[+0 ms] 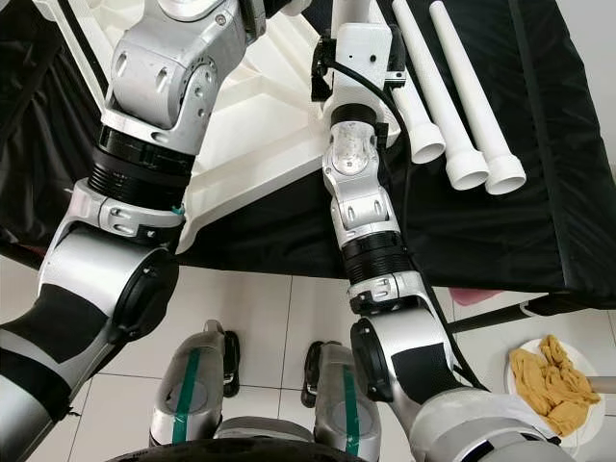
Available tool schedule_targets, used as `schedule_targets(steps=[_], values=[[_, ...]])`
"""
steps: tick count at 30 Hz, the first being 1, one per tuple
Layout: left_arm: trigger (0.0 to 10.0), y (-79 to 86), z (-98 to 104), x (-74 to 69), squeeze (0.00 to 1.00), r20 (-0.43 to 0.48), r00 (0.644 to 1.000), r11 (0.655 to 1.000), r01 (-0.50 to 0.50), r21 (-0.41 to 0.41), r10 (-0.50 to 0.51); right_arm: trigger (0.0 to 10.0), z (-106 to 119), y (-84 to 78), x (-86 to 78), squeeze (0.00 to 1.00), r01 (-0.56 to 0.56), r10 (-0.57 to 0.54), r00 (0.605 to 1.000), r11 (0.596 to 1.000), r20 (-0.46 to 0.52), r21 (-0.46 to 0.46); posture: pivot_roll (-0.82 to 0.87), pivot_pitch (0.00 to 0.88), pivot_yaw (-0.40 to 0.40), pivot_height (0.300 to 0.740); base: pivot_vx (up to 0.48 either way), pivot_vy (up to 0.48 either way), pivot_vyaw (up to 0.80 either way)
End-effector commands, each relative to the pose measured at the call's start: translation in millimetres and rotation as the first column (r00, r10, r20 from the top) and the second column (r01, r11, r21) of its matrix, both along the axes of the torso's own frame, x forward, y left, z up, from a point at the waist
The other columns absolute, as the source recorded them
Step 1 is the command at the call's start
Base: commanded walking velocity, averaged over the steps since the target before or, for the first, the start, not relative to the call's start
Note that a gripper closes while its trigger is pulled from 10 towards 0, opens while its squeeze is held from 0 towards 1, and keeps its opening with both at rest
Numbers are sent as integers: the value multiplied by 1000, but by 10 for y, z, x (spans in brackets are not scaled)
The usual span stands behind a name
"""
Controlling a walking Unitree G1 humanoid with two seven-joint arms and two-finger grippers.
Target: Building children table
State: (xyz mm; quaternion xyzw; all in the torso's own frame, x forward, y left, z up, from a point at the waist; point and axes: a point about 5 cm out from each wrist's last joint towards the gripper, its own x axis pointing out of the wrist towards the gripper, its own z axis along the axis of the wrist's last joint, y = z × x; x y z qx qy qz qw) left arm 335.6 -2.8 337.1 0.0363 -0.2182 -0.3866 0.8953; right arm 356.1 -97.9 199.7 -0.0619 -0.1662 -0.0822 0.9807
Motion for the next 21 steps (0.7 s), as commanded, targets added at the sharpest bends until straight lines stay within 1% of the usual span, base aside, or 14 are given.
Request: schedule_targets(steps=[1, 11, 21], values=[[10000, 88, 98, 49, 0, 0, 985, 981, -174, -88, 175, 10000, -21, -59, 17, 0, 39, -39, 999, 999, -2, 15, 86, 0, -31, 740, 0, 0, 0], [10000, 64, 93, 31, 0, -6, 986, 982, -164, -92, 164, 10000, -65, -77, 24, 0, 74, -74, 997, 997, 15, 29, 87, 0, -31, 740, 0, 0, 0], [10000, 30, 87, 14, 0, -11, 989, 985, -150, -89, 150, 10000, -27, -86, 41, 0, 100, -102, 994, 995, 50, 30, 89, 0, -33, 740, 0, 0, 0]])
